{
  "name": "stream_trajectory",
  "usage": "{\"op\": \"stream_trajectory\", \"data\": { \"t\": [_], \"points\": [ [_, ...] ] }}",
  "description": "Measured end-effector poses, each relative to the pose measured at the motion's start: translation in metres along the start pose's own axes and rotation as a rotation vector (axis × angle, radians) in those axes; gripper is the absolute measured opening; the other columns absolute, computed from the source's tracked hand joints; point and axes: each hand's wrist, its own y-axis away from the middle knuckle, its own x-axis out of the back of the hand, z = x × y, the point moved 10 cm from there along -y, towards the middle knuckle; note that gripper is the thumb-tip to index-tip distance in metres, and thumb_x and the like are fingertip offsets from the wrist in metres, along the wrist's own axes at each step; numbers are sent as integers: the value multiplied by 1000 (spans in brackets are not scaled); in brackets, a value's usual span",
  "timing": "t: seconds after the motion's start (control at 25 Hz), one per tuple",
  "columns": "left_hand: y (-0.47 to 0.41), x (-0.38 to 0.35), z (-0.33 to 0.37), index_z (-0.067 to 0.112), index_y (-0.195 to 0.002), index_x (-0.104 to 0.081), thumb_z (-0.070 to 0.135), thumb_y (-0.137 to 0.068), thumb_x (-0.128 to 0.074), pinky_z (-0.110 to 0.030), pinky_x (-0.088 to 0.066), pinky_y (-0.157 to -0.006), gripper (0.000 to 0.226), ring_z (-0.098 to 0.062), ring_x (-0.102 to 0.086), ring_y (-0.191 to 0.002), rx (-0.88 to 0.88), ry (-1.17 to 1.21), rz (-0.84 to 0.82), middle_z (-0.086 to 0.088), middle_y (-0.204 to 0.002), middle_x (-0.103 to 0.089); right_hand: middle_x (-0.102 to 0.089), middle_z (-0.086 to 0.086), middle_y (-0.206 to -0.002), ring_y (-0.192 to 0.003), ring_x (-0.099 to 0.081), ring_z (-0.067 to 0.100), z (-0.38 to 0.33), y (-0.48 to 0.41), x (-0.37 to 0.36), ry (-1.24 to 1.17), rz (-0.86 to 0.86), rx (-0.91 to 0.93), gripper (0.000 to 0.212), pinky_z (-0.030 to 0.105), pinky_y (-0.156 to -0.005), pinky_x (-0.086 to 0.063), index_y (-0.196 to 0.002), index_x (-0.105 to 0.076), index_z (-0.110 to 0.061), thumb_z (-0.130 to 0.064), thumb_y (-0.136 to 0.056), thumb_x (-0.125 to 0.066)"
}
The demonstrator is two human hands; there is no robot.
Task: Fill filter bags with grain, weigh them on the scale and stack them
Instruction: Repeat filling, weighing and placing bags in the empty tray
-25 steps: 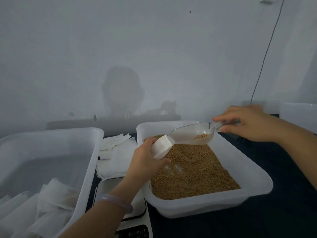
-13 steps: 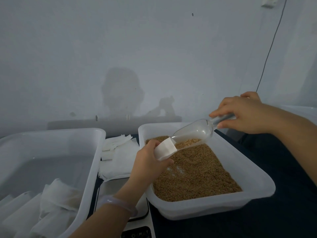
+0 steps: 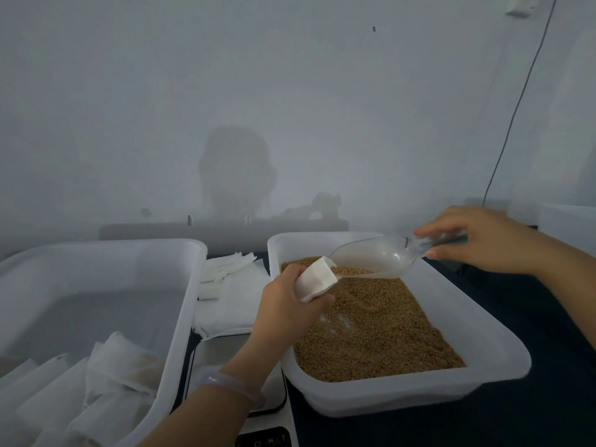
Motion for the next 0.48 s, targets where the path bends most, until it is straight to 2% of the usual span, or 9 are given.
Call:
{"op": "stream_trajectory", "data": {
  "t": [0.04, 0.12, 0.24, 0.32, 0.4, 0.48],
  "points": [
    [0, 1, -1, 31, -94, -54, 31, -73, -78, -9, -43, -50, 32, 7, -57, -71, 9, 38, 1, 14, -84, -59, -59, -22, -102, -98, -54, -3, 6, 2, -5, -63, -14, -23, 34, 23, -88, -40, -94, -56, -54, -29, -78, -73],
    [0, 3, -2, 30, -93, -56, 31, -75, -77, -11, -43, -50, 28, 1, -59, -68, 23, 91, -3, 12, -81, -60, -59, -27, -101, -97, -53, -11, 18, 9, -18, -200, -41, -80, 31, 15, -83, -39, -94, -59, -51, -29, -77, -73],
    [2, 10, -2, 27, -88, -59, 30, -79, -74, -20, -47, -53, 19, -6, -57, -61, 65, 217, 18, 7, -72, -60, -61, -25, -103, -98, -54, -8, 37, 17, -43, -346, -62, -177, 27, 22, -89, -41, -98, -62, -45, -30, -78, -71],
    [6, 15, -3, 17, -87, -61, 29, -83, -69, -27, -50, -55, 16, -10, -56, -55, 141, 404, 12, -1, -69, -59, -62, -20, -99, -95, -57, -2, 42, 21, -68, -307, -98, -200, 21, 18, -79, -43, -95, -60, -41, -28, -81, -69],
    [8, 17, 2, 9, -91, -64, 38, -85, -62, -27, -50, -53, 29, -13, -57, -57, 210, 646, -72, -8, -73, -61, -60, -16, -99, -94, -57, 1, 44, 26, -108, -181, -237, -218, 18, 18, -76, -47, -94, -56, -39, -31, -83, -68],
    [10, 23, 15, 10, -104, -64, 54, -84, -52, -29, -51, -56, 49, -17, -62, -67, 199, 780, -209, -9, -85, -66, -58, -14, -104, -98, -56, 3, 50, 34, -150, -90, -414, -277, 21, 24, -86, -48, -96, -53, -37, -32, -83, -69]
  ]
}}
